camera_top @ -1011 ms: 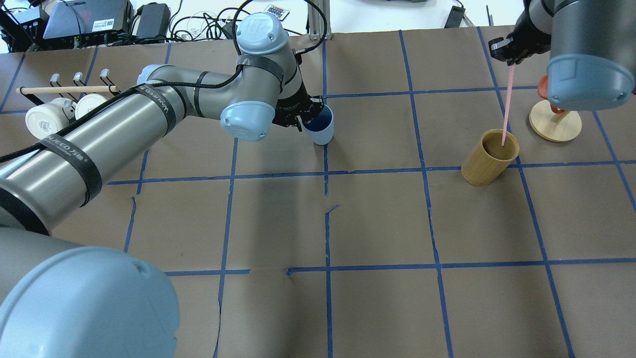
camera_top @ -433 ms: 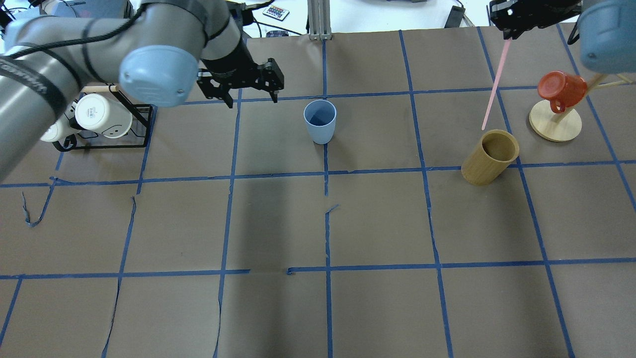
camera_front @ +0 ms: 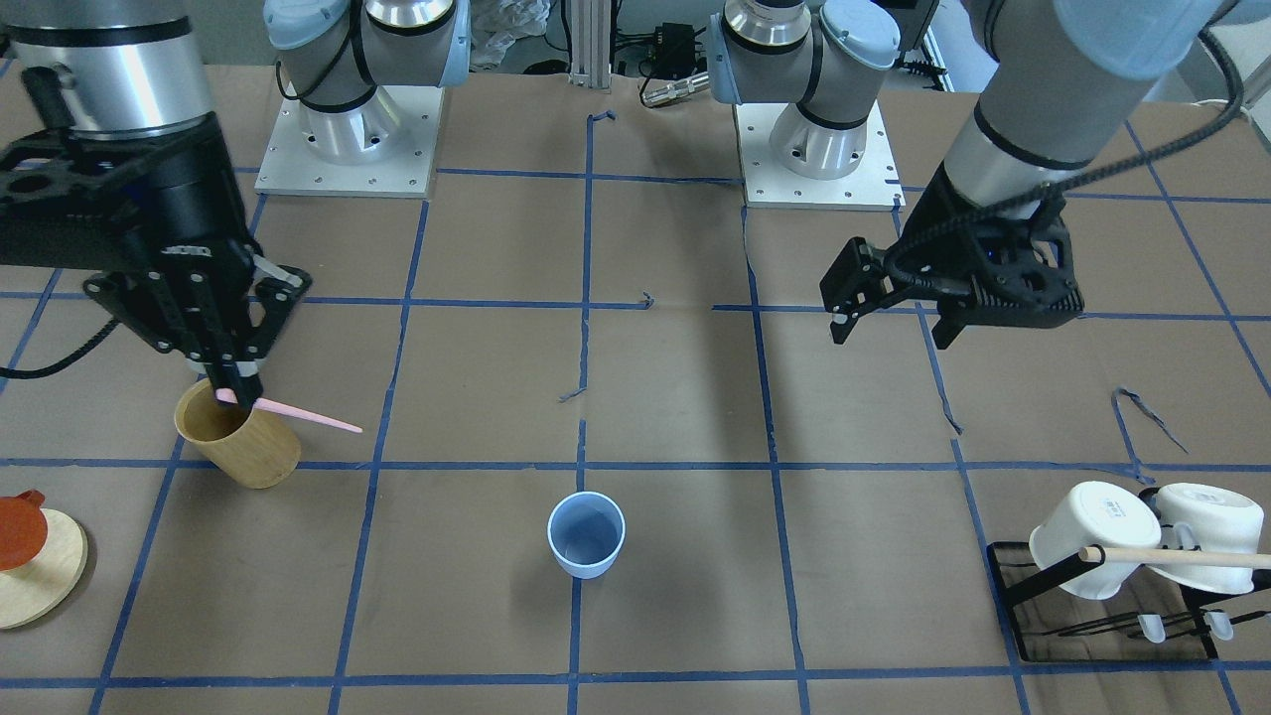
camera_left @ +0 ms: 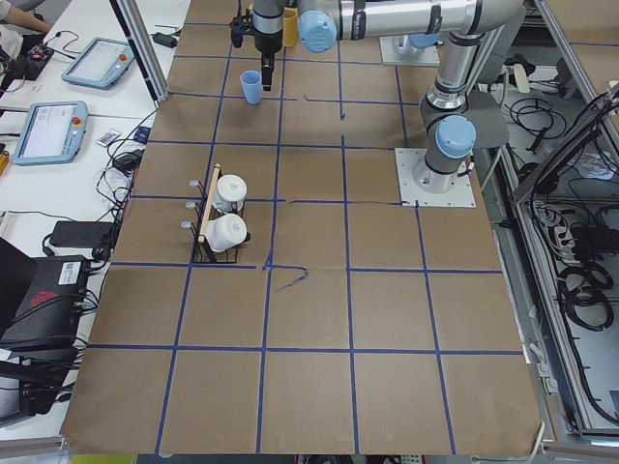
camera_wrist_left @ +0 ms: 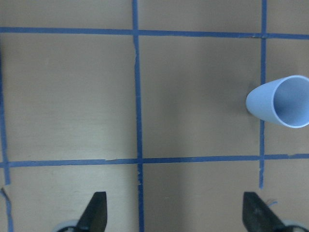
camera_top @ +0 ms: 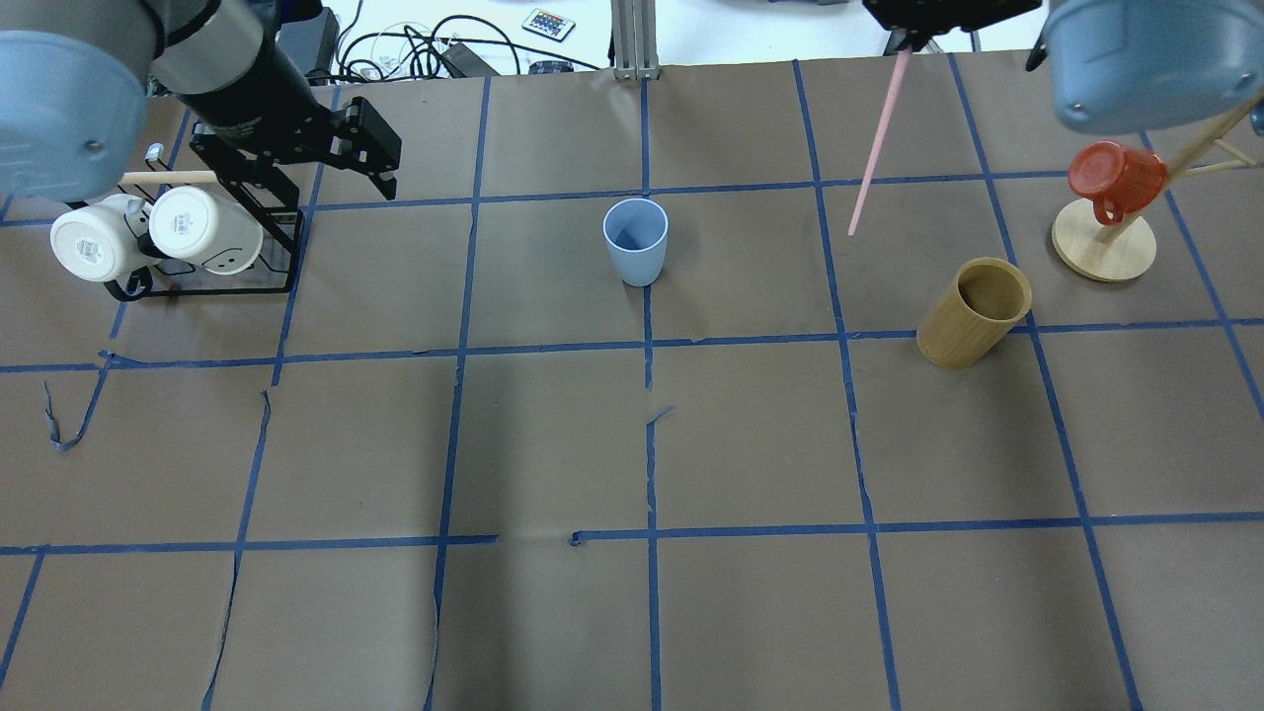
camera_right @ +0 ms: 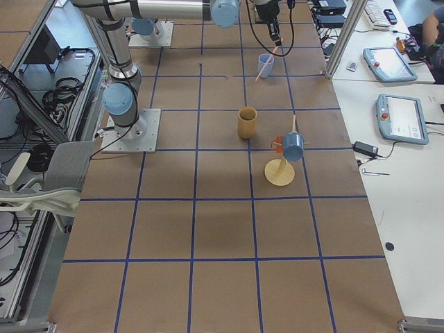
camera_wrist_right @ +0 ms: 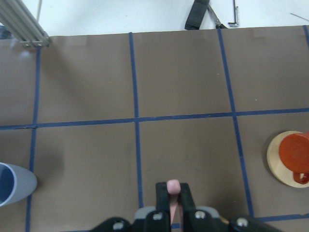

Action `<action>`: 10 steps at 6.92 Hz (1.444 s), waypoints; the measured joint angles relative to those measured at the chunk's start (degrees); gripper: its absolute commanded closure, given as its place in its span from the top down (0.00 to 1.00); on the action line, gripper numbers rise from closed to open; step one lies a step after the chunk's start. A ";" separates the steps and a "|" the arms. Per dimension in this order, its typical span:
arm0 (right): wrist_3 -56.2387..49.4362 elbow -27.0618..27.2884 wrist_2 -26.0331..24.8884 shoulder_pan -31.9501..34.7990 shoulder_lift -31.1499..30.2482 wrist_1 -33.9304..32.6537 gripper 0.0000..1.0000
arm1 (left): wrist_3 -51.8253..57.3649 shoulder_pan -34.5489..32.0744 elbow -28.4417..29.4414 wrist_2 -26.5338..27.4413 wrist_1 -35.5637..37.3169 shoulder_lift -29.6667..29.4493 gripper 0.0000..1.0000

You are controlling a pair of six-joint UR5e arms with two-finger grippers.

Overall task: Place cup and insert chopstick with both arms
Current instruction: 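Move the pink chopstick with the right gripper above the light blue cup, then lower the pink chopstick into the light blue cup with the right gripper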

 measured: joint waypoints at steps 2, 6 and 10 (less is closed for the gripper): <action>3.38 -0.08 -0.58 7.06 3.12 -5.35 0.00 | -0.89 0.48 -0.37 0.24 -1.07 2.31 1.00; 8.44 -0.15 -3.47 15.18 7.22 -12.76 0.00 | -5.46 -0.70 0.57 2.70 -0.83 1.49 1.00; 8.64 0.08 -3.85 15.63 10.70 -19.80 0.00 | -5.97 -1.49 0.24 2.44 -0.91 1.58 1.00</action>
